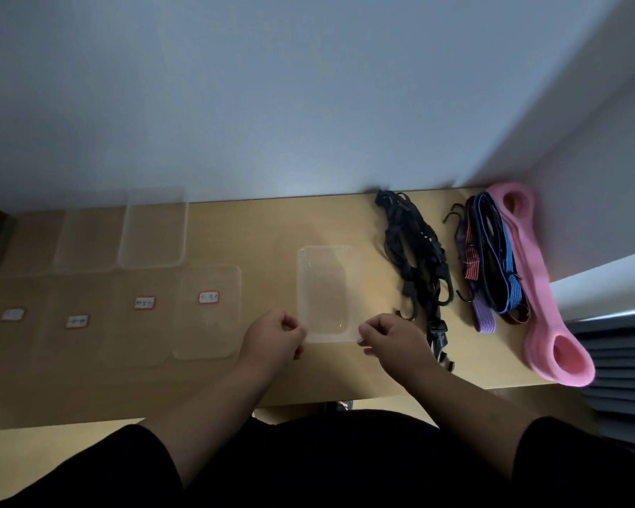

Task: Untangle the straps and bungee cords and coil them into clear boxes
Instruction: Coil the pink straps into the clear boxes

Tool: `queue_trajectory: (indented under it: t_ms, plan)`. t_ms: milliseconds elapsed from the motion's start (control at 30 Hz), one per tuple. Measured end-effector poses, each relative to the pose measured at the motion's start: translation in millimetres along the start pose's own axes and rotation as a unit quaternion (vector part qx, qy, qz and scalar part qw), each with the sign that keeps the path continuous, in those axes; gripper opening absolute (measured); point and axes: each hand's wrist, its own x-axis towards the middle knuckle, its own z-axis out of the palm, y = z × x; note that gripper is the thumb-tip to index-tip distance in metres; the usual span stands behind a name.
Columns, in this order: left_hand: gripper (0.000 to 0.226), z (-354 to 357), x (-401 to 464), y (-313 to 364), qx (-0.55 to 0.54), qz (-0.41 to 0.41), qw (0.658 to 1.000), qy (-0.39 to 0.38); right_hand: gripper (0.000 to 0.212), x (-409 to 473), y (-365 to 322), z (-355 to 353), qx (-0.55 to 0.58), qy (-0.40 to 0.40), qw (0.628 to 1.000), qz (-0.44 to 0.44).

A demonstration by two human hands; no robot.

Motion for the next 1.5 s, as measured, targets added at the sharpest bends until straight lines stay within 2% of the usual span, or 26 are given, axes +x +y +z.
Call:
queue_trajectory:
  t_ms: [167,333,500,667,767,933,1133,1267,1400,1500]
  plan:
    - [0.011,-10,-7,0,0.052,0.006,0.999,-0.009,0.019,-6,-6,5,-0.027,0.006,1.0,0.003]
    - [0.018,-29,-1,1,0.133,0.03,0.989,-0.051,0.019,-15,-17,14,-0.037,0.038,0.998,0.038]
    - [0.024,-41,6,4,0.243,0.102,0.964,-0.036,0.016,-33,-25,17,-0.09,0.089,0.99,0.063]
    - [0.025,-38,-4,16,0.226,0.207,0.948,-0.086,0.016,-54,-25,16,-0.078,0.128,0.986,0.077]
    - [0.029,-24,-14,31,0.23,0.273,0.927,-0.114,0.015,-64,-23,10,-0.05,0.155,0.983,0.083]
    - [0.031,17,-26,63,0.23,0.321,0.908,-0.141,0.014,-70,-11,-21,0.0,0.205,0.975,0.081]
    - [0.023,92,-41,101,0.265,0.363,0.878,-0.165,0.019,-72,21,-93,0.014,0.244,0.968,0.063]
    - [0.022,158,-60,126,0.274,0.355,0.871,-0.201,0.019,-74,57,-158,-0.011,0.265,0.962,0.07]
    - [0.025,224,-77,142,0.281,0.31,0.875,-0.244,0.018,-76,98,-220,-0.064,0.274,0.955,0.092]
    - [0.025,263,-82,149,0.303,0.309,0.867,-0.247,0.018,-78,124,-254,-0.066,0.274,0.953,0.114]
